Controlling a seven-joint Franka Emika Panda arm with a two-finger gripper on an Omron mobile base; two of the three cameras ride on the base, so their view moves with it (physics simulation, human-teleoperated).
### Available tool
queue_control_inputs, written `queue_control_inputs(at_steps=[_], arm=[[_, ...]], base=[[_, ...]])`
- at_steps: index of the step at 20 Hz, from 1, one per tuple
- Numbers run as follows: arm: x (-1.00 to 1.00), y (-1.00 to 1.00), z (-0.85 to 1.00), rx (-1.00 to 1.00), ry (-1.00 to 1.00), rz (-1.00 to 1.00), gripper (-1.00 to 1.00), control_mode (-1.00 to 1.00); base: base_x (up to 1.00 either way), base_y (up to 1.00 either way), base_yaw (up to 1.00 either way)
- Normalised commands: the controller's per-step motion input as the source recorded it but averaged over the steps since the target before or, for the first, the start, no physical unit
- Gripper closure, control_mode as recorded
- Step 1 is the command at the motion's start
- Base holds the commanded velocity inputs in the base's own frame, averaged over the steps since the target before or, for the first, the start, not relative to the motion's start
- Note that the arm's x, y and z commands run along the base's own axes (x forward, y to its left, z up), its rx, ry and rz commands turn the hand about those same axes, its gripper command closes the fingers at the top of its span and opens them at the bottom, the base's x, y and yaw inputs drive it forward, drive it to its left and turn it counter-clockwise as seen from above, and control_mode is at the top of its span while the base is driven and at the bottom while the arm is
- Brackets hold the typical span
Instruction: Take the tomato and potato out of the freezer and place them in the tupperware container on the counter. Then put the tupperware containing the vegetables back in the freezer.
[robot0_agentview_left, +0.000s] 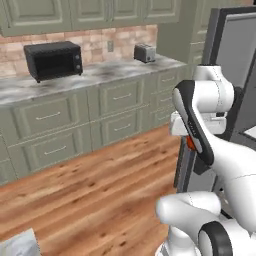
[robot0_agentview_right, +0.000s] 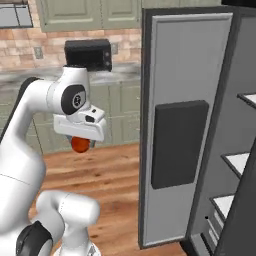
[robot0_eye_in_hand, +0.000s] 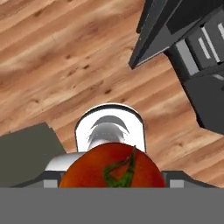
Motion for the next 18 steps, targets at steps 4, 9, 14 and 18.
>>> queue_control_inputs(at_steps=[4,9,14,18], arm=[[0.00,0.00,0.00,0.00,0.00,0.00,1.00,1.00],[0.00,0.00,0.00,0.00,0.00,0.00,1.00,1.00],[0.00,0.00,0.00,0.00,0.00,0.00,1.00,1.00],[0.00,0.00,0.00,0.00,0.00,0.00,1.00,1.00]], base=[[0.00,-0.11,0.87],[0.24,-0.03,0.66],[0.95,0.00,0.07],[1.00,0.04,0.00]])
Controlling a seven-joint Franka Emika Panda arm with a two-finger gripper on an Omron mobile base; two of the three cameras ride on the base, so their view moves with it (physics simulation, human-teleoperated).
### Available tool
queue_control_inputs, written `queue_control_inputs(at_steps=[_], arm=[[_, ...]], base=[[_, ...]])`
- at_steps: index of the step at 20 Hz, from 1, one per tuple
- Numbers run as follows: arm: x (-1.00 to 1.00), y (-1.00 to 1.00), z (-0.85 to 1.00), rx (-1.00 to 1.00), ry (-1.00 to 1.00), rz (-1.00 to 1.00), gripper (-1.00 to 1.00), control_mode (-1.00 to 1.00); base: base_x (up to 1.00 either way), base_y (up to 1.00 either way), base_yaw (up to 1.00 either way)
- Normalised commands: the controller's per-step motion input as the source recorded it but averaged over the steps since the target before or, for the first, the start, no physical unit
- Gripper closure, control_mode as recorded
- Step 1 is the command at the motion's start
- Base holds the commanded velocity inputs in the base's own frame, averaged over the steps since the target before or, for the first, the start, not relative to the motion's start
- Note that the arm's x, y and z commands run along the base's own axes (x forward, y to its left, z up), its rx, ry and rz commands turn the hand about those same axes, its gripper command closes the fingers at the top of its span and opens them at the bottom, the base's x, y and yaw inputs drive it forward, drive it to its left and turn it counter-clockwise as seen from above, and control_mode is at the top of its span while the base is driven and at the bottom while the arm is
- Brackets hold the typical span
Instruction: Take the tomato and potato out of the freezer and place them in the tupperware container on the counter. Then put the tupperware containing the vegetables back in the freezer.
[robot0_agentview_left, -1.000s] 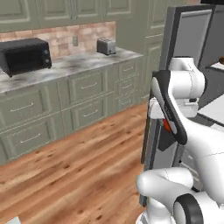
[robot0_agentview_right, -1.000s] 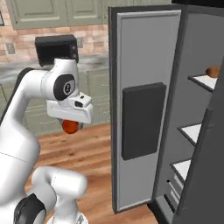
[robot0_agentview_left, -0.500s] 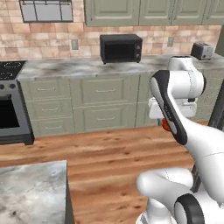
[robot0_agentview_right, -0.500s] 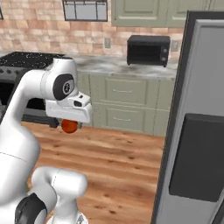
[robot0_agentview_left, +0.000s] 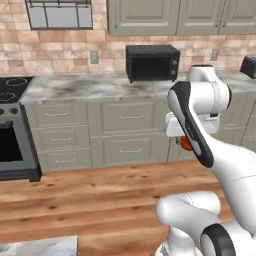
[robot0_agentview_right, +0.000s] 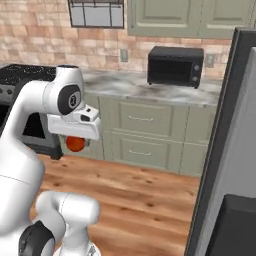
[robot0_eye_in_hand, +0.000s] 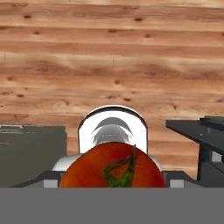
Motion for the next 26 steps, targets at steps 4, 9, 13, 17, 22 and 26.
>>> queue_control_inputs(at_steps=[4,9,13,17,22,26], arm=[[0.00,0.00,0.00,0.00,0.00,0.00,1.00,1.00],[0.00,0.00,0.00,0.00,0.00,0.00,1.00,1.00],[0.00,0.00,0.00,0.00,0.00,0.00,1.00,1.00],[0.00,0.00,0.00,0.00,0.00,0.00,1.00,1.00],[0.00,0.00,0.00,0.00,0.00,0.00,1.00,1.00],[0.00,0.00,0.00,0.00,0.00,0.00,1.00,1.00]], base=[[1.00,0.17,0.00],[1.00,0.31,0.00],[1.00,0.43,0.31],[0.93,0.28,0.69],[0.87,0.23,0.75],[0.92,0.18,0.75]])
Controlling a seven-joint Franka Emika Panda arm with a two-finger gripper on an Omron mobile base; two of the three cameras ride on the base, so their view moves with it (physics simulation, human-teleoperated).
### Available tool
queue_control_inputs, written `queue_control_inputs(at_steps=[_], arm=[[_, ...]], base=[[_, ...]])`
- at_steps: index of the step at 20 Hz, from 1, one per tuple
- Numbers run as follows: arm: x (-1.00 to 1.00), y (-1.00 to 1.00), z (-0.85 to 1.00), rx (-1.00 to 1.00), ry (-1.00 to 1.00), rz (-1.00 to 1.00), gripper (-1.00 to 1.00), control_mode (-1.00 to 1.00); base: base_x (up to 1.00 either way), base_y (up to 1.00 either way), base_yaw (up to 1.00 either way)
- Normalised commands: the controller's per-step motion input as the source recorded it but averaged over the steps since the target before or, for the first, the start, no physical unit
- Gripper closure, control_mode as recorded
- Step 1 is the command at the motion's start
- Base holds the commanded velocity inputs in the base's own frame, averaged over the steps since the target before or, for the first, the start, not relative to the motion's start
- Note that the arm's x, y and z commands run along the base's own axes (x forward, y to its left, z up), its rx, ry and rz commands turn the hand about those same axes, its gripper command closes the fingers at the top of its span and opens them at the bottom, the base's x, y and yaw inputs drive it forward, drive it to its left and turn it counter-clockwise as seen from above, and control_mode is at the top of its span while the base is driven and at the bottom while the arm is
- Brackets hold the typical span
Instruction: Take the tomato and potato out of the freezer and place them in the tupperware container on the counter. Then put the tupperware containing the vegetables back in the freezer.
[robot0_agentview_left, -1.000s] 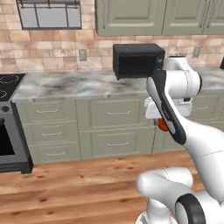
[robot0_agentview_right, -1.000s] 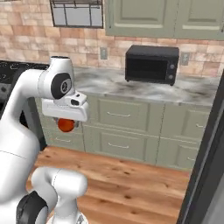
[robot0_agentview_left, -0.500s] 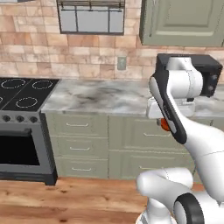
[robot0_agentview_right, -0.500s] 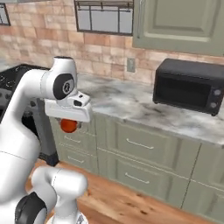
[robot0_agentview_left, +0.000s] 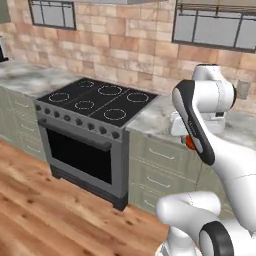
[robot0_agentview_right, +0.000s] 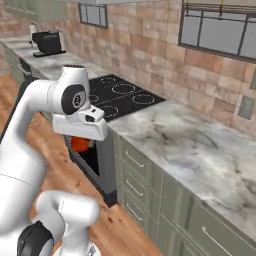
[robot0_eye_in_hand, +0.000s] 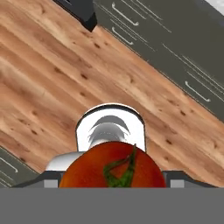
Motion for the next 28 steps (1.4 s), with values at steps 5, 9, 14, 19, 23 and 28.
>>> queue_control_inputs(at_steps=[5,9,14,19,23,28], arm=[[0.00,0.00,0.00,0.00,0.00,0.00,1.00,1.00],[0.00,0.00,0.00,0.00,0.00,0.00,1.00,1.00],[0.00,0.00,0.00,0.00,0.00,0.00,1.00,1.00],[0.00,0.00,0.00,0.00,0.00,0.00,1.00,1.00],[0.00,0.00,0.00,0.00,0.00,0.00,1.00,1.00],[0.00,0.00,0.00,0.00,0.00,0.00,1.00,1.00]], base=[[0.90,0.14,0.76],[0.80,0.18,0.77],[0.80,0.19,0.77],[0.90,0.13,0.75],[0.73,0.00,0.77],[0.39,0.05,0.84]])
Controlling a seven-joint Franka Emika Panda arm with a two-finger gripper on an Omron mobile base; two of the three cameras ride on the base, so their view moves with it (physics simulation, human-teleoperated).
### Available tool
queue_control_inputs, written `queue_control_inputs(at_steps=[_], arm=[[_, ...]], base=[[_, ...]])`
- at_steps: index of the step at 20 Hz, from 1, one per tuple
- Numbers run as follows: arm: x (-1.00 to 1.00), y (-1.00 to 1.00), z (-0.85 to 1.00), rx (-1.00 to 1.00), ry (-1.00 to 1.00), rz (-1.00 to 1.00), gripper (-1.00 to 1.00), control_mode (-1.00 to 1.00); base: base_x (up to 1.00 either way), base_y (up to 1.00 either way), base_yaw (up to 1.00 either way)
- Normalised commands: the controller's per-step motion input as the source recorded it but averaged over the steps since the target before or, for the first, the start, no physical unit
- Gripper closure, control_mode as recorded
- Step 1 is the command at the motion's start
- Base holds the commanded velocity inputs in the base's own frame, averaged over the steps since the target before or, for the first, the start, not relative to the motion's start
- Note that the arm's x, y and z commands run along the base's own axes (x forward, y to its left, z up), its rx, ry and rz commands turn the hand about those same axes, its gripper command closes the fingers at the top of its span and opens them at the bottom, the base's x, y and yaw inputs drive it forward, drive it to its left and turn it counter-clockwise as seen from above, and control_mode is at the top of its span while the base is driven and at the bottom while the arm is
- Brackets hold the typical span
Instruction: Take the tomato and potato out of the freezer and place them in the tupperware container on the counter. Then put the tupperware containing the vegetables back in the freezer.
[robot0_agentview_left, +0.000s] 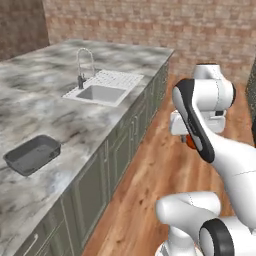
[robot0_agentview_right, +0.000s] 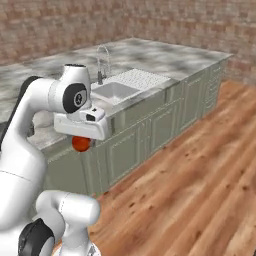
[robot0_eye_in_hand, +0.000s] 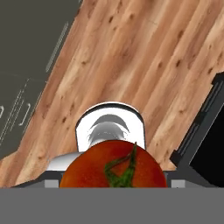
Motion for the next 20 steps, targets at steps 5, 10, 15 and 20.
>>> queue_control_inputs(at_steps=[5,10,15,20], arm=[[0.00,0.00,0.00,0.00,0.00,0.00,1.00,1.00],[0.00,0.00,0.00,0.00,0.00,0.00,1.00,1.00],[0.00,0.00,0.00,0.00,0.00,0.00,1.00,1.00],[0.00,0.00,0.00,0.00,0.00,0.00,1.00,1.00]], base=[[0.41,0.09,0.85],[0.54,0.00,0.83],[0.86,-0.05,0.65],[0.79,-0.20,0.44]])
